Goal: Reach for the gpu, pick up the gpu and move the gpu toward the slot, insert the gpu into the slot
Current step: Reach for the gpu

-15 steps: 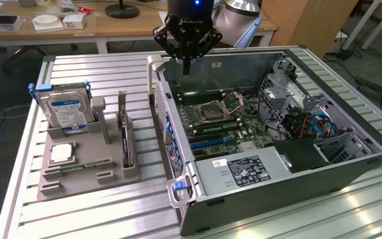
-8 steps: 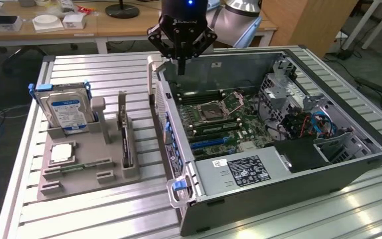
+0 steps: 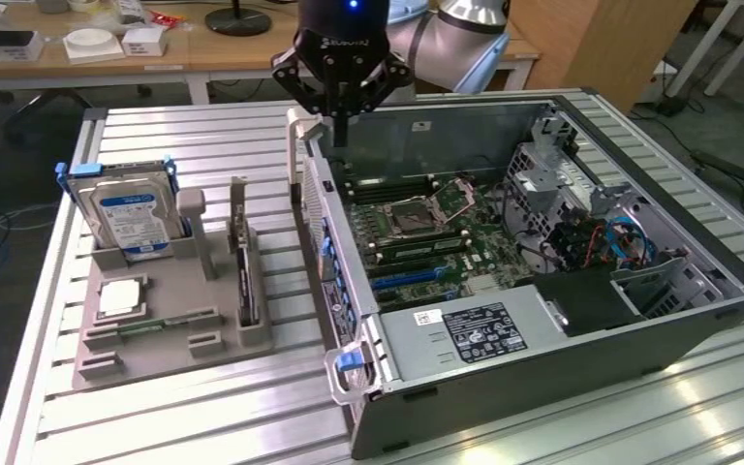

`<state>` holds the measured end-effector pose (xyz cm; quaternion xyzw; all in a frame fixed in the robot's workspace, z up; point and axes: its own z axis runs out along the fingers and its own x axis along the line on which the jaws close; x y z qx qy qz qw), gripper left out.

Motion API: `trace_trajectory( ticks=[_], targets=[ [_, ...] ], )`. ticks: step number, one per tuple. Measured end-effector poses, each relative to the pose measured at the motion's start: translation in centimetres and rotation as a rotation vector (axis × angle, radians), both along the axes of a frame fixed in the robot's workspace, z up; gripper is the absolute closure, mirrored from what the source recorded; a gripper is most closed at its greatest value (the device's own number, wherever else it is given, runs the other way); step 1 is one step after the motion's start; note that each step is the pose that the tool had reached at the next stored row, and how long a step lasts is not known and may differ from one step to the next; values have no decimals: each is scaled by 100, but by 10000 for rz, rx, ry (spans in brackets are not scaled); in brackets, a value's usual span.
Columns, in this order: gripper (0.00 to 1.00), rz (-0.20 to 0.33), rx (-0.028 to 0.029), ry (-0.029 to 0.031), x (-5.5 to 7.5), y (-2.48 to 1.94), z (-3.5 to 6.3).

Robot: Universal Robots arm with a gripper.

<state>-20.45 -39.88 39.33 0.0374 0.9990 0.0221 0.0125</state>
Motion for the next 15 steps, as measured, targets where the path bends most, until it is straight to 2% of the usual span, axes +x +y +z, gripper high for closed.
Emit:
trace_trajectory(
  ticks=[15],
  targets=[
    [90,0,1,0,-237,0,0]
  ],
)
